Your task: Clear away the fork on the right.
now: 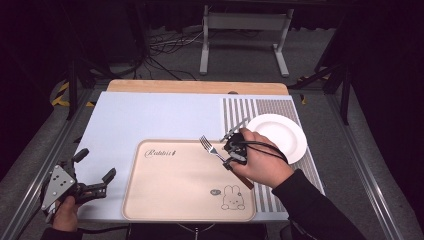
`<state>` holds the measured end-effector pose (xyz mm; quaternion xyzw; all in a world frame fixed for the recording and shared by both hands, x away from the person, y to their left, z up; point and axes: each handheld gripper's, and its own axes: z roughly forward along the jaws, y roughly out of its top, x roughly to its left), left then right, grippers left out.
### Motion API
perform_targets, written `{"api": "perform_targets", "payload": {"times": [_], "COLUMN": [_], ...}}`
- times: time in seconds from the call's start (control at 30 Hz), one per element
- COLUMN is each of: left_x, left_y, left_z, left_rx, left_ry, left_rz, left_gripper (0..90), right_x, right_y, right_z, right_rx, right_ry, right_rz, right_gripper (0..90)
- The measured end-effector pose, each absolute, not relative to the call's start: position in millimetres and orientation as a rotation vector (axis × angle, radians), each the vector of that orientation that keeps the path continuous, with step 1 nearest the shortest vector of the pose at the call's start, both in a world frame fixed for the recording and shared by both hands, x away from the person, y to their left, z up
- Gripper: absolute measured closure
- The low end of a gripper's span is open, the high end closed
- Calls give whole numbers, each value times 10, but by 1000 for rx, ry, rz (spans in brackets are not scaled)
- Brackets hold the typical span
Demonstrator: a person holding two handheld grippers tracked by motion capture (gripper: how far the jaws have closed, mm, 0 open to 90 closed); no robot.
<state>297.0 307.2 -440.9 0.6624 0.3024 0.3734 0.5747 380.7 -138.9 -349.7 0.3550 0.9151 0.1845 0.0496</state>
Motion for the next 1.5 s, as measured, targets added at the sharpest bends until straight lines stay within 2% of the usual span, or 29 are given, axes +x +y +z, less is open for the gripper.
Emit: {"api": "perform_targets", "payload": {"times": [1.03,1.5], "left_x": [2967,2966], "left_y": [3074,3075], "left_z": [-4407,-4407], "left_rx": [1549,1548], "left_ry": [709,710], "left_rz": [878,876], "left_gripper": [2,3], "right_x": [3810,3825], "right_y": [-1342,-1320], "right_z": [-3962,-4067], "right_rx": [1315,1351], "right_ry": [2838,2865], "right_rz": [391,336], "right_gripper": [781,778]}}
